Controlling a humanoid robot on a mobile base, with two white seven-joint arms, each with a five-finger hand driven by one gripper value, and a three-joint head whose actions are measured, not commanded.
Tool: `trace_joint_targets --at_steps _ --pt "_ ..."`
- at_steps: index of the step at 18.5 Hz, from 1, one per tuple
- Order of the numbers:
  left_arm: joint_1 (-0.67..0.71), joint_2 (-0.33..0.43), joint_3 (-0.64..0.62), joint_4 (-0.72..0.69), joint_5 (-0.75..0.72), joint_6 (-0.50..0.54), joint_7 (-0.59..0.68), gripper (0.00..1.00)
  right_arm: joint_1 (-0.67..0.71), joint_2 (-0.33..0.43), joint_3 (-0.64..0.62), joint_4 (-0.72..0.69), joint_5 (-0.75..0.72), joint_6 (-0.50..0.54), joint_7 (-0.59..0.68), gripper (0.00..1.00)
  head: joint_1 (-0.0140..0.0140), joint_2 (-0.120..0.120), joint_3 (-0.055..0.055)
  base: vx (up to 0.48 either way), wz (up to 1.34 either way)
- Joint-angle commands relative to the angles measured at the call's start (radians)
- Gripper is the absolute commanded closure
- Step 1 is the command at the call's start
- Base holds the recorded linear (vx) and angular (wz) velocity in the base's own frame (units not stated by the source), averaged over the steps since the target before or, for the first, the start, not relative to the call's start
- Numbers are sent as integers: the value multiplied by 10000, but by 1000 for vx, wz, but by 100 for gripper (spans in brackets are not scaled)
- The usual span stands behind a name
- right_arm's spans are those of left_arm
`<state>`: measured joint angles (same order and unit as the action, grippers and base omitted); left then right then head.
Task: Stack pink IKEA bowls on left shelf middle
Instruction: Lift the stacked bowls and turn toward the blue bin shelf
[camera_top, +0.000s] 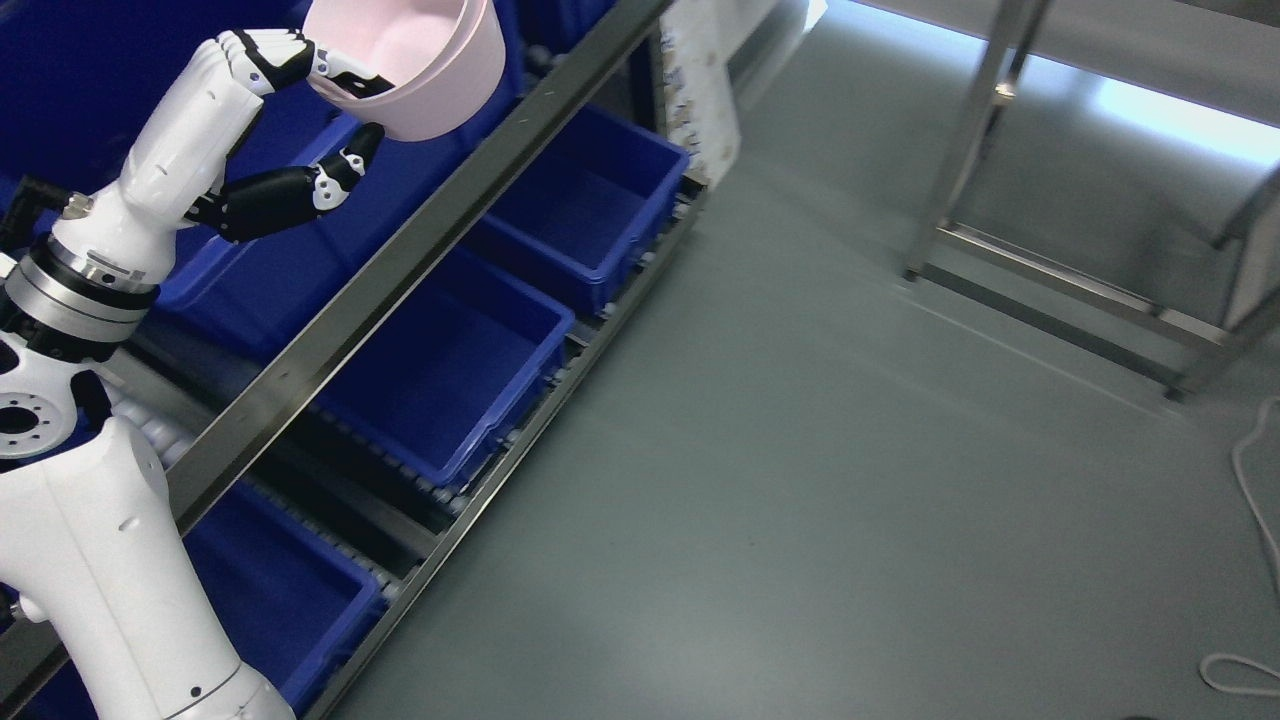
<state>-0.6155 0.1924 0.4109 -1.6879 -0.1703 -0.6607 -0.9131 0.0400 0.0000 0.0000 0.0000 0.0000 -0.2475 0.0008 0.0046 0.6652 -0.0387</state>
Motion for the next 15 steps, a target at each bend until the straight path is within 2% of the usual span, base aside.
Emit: trace_joint_targets --at_steps 1,5,7,11,15 --pt "-272 914 278 82 16 87 4 98 -1 -175 -46 -175 -15 5 -8 0 0 0 0 -136 1045" --pt "-1359 960 34 82 -61 884 4 98 -1 -175 -46 -175 -15 5 -8 0 0 -1 0 -111 983" --pt "-1759 1020 -776 188 -366 1267 -27 98 -1 -175 -46 -175 -15 5 -8 0 0 -2 0 -80 879" --pt "-1869 1419 -1852 1413 -1410 1591 -73 98 -1 -175 -46 -175 -15 5 -8 0 0 -2 0 -14 779" --pt "-1944 1344 -2574 2917 -2146 1575 -135 98 -1 -175 -46 -175 -15 5 -8 0 0 -2 0 55 554"
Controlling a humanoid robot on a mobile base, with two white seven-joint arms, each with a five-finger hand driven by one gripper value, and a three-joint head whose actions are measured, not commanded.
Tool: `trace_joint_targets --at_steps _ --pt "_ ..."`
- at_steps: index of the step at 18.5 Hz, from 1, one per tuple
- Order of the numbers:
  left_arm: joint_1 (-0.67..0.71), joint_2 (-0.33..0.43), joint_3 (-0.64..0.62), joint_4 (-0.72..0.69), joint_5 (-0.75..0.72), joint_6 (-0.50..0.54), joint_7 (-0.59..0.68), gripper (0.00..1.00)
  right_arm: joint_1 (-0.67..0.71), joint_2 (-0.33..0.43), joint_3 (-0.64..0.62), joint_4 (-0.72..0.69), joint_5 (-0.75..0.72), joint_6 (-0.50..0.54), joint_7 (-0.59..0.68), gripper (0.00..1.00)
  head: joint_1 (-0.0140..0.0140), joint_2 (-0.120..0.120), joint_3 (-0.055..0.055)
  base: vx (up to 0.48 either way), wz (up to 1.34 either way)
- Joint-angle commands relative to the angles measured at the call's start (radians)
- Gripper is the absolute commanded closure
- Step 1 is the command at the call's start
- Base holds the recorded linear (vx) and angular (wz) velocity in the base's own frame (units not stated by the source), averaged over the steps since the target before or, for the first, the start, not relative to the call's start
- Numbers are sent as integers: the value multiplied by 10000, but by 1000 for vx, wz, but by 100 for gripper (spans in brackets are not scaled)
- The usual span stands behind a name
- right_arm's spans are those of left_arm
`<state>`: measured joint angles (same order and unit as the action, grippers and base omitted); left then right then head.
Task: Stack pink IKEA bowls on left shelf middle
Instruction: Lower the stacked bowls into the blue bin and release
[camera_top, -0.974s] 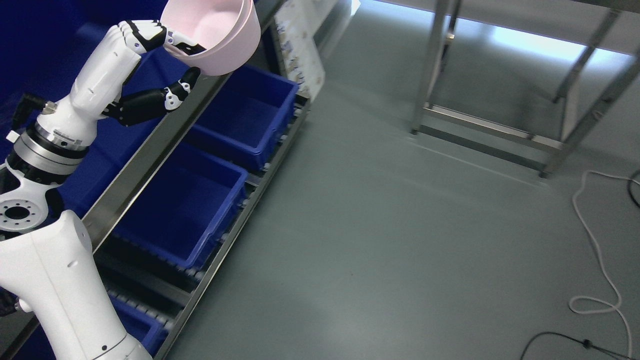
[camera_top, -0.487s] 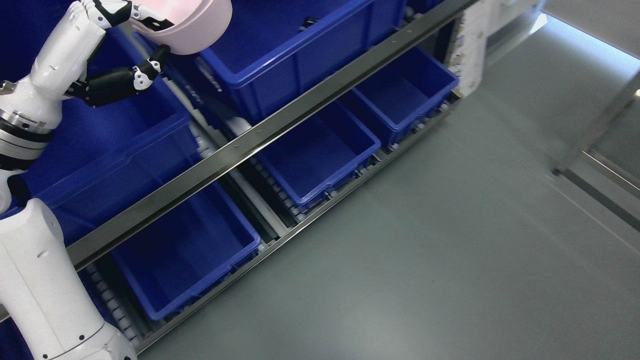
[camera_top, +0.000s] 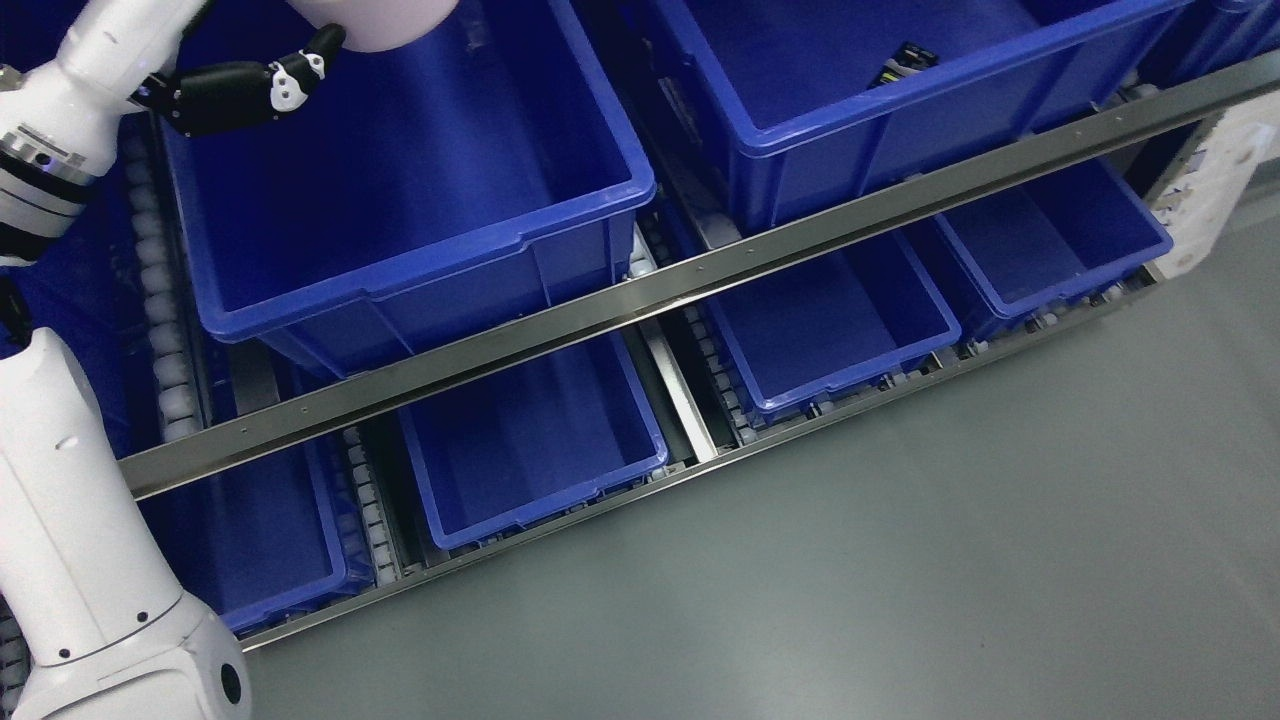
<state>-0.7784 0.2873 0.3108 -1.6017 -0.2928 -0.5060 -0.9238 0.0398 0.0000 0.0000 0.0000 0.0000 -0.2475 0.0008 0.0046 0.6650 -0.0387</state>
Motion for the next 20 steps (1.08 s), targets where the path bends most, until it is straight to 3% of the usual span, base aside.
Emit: trace_joint_targets --at_steps 1,5,8,12,15,20 --pt "-482 304 -1711 2361 -1074 29 -27 98 1 -175 -46 -175 -15 5 -8 0 0 0 0 55 341" --pt "-729 -32 -2784 3466 -1336 29 64 97 1 -175 -46 -175 -15 5 -8 0 0 0 0 65 277" --pt "-744 -585 -2847 3928 -1489 29 80 97 1 -175 -46 -175 -15 5 -8 0 0 0 0 57 138" --pt "-729 -710 -2710 4404 -1536 29 126 93 1 -175 -46 -175 -15 5 -8 0 0 -1 0 31 46" --pt "-714 -694 -2388 4512 -1536 44 402 82 1 -175 -46 -175 -15 5 -8 0 0 -1 0 5 1" --pt "-729 -862 -1944 4512 -1429 44 433 54 1 -175 -46 -175 -15 5 -8 0 0 -2 0 0 0"
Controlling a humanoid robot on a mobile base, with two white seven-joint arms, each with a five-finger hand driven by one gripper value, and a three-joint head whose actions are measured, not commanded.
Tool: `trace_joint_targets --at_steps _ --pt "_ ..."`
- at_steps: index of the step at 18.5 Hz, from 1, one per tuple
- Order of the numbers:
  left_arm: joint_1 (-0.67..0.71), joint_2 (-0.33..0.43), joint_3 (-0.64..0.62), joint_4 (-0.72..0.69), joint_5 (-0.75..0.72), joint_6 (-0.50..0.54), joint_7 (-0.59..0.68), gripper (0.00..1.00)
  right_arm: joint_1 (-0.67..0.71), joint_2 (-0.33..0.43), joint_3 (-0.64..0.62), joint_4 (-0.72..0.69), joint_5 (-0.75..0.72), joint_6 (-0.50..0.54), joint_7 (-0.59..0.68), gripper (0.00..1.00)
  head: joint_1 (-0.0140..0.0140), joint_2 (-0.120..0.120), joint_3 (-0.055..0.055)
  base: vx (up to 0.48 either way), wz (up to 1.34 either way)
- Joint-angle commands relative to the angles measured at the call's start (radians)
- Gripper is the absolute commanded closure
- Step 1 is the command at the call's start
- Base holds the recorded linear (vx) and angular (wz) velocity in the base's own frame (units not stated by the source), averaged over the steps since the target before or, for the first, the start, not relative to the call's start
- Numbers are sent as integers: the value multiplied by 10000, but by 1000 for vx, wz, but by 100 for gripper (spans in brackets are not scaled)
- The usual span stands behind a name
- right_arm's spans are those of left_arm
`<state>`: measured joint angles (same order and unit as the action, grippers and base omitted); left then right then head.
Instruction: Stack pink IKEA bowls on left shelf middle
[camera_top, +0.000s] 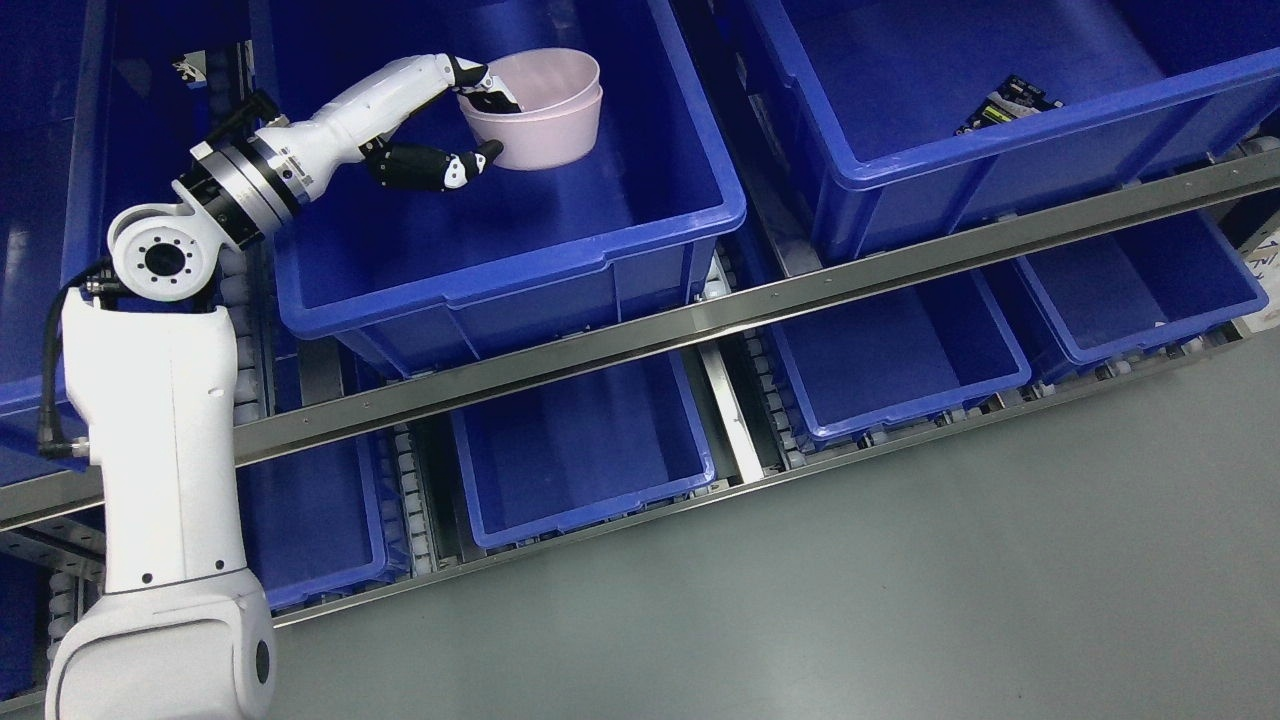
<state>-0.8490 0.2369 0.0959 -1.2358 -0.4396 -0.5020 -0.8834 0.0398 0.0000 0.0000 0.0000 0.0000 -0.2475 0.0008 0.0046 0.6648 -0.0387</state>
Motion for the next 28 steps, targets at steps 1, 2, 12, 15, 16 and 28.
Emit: trace_joint_targets --at_steps 1,2,12,15,16,28 --pt "-39 -617 480 823 40 4 135 45 1 -175 -46 -175 -15 5 -8 0 0 0 0 0 0" --pt "-115 -939 802 792 55 4 425 37 1 -175 -46 -175 -15 5 -8 0 0 0 0 0 0" --pt "279 -2194 1588 259 5301 1075 7714 0 1 -175 -46 -175 -15 5 -8 0 0 0 0 0 0" --pt "1521 -2194 1189 -1043 5331 2192 7714 0 1 -175 -46 -175 -15 5 -8 0 0 0 0 0 0" --pt "1859 -2194 1173 -1550 5332 2486 7714 0 1 -175 -46 -175 -15 5 -8 0 0 0 0 0 0" --pt "1694 -2194 637 -3134 5347 3133 7699 0 1 -175 -46 -175 -15 5 -8 0 0 0 0 -49 124"
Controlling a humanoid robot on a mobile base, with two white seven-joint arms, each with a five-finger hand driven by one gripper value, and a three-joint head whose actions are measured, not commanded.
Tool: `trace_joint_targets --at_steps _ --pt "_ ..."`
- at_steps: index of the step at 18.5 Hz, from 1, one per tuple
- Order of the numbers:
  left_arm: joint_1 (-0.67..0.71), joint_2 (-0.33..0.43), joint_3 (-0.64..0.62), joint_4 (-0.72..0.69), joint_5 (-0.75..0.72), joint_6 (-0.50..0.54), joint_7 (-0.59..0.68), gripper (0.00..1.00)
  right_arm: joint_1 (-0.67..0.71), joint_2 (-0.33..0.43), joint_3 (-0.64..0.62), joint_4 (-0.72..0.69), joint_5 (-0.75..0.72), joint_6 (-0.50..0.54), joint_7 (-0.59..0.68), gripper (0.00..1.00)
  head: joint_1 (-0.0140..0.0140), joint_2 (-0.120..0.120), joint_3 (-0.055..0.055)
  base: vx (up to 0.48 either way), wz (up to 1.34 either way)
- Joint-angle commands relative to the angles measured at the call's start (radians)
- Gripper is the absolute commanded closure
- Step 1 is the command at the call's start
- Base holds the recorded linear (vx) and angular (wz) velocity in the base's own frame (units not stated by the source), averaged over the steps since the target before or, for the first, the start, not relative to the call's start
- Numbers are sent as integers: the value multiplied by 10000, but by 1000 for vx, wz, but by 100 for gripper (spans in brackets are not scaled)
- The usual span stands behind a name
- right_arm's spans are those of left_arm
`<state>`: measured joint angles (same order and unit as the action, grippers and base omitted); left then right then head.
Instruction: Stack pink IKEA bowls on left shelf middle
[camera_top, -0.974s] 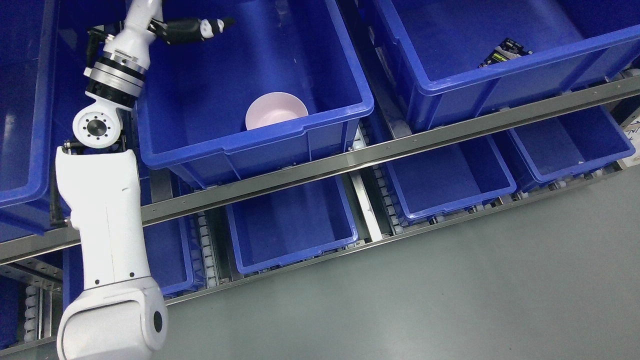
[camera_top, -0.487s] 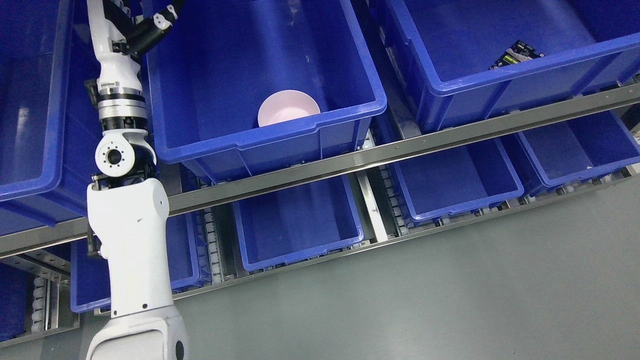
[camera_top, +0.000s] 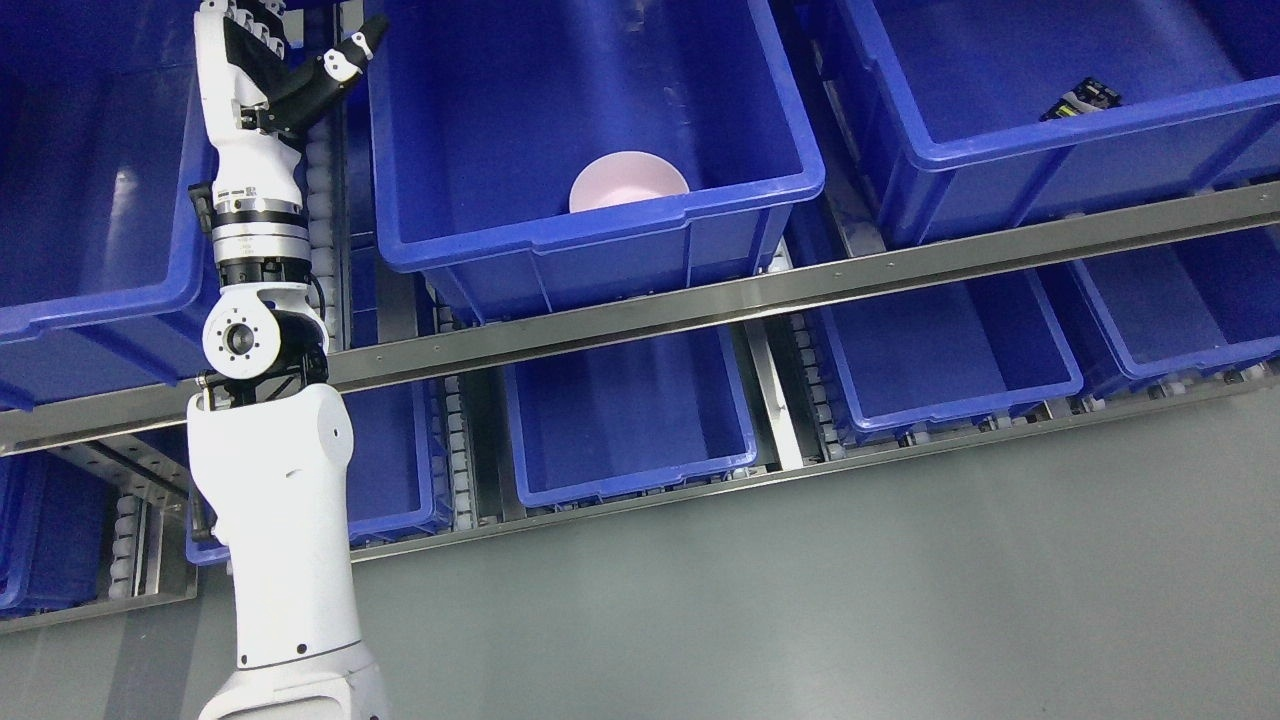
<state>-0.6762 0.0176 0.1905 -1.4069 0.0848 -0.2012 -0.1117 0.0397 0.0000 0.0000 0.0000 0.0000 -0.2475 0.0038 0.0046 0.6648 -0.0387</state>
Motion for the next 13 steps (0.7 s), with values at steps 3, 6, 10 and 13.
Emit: trace_joint_targets --at_steps 3,6,10,13 --pt "364 -1 -1195 -1500 88 94 -2 0 1 -175 -46 -175 -16 5 -38 0 0 0 0 -97 150" --pt "396 -1 -1796 -1500 88 125 257 0 1 -175 -46 -175 -16 5 -38 0 0 -1 0 -89 95" --pt "579 -1 -1951 -1500 103 94 258 0 1 -175 -46 -175 -16 5 -38 0 0 -2 0 -95 68" --pt "595 -1 -1874 -1516 103 79 258 0 1 -175 -46 -175 -16 5 -38 0 0 -2 0 -98 19"
